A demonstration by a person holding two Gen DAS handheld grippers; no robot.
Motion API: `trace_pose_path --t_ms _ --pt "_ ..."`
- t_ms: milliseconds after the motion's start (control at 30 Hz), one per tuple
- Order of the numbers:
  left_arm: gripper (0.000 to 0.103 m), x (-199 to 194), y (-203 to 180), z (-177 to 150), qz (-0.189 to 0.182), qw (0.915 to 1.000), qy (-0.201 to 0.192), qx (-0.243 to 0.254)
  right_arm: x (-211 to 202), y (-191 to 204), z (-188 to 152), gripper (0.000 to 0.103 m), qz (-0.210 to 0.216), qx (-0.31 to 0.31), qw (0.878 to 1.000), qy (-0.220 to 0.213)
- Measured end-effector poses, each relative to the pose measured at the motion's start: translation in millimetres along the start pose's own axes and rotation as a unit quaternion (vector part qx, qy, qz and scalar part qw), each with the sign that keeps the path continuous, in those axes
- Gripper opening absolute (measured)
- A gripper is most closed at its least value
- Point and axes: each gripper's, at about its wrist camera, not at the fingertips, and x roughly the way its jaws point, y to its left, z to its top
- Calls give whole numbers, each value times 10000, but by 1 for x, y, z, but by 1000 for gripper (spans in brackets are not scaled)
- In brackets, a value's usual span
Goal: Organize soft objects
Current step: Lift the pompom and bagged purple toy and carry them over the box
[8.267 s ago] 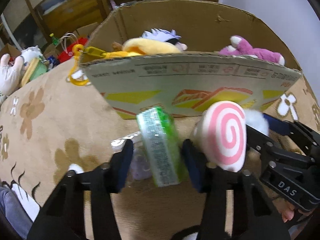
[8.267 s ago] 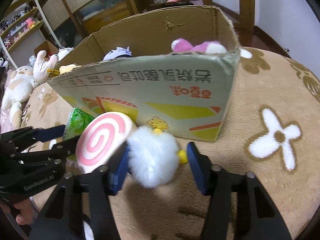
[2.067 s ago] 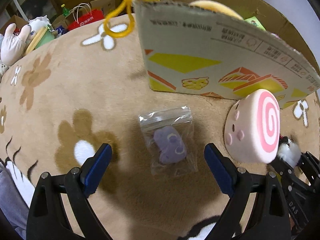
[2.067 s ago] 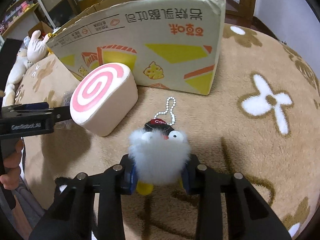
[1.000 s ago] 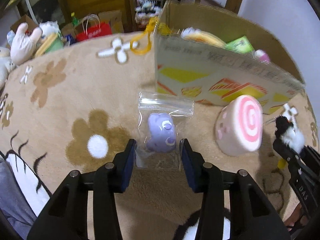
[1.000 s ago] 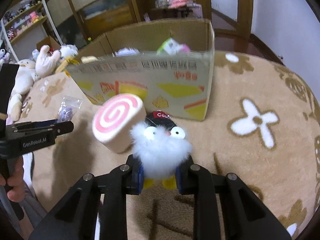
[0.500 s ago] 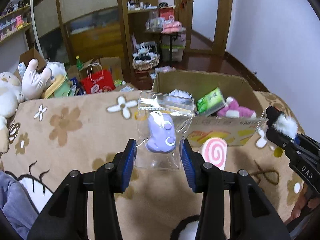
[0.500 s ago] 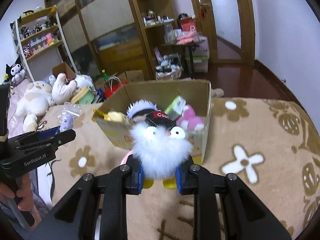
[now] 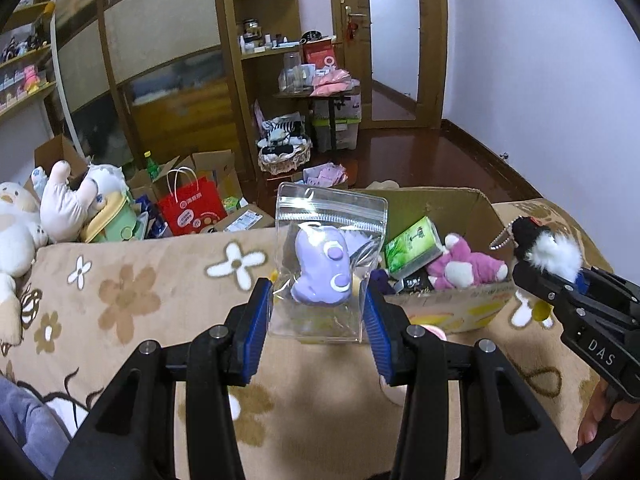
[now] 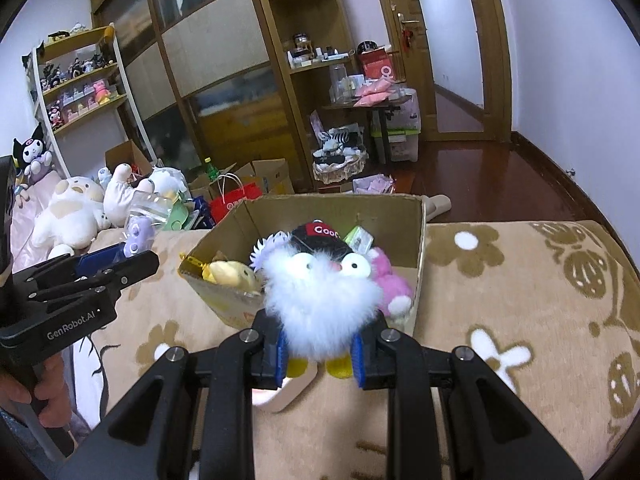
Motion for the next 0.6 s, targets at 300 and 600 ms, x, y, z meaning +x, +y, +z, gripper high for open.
trace_pose_path --t_ms 300,600 --pt "43 18 -11 14 73 9994 -118 308 13 1 14 26 -89 -142 9998 -99" --pt "44 40 -17 18 90 9989 -74 450 29 0 19 26 -343 -324 9988 -118"
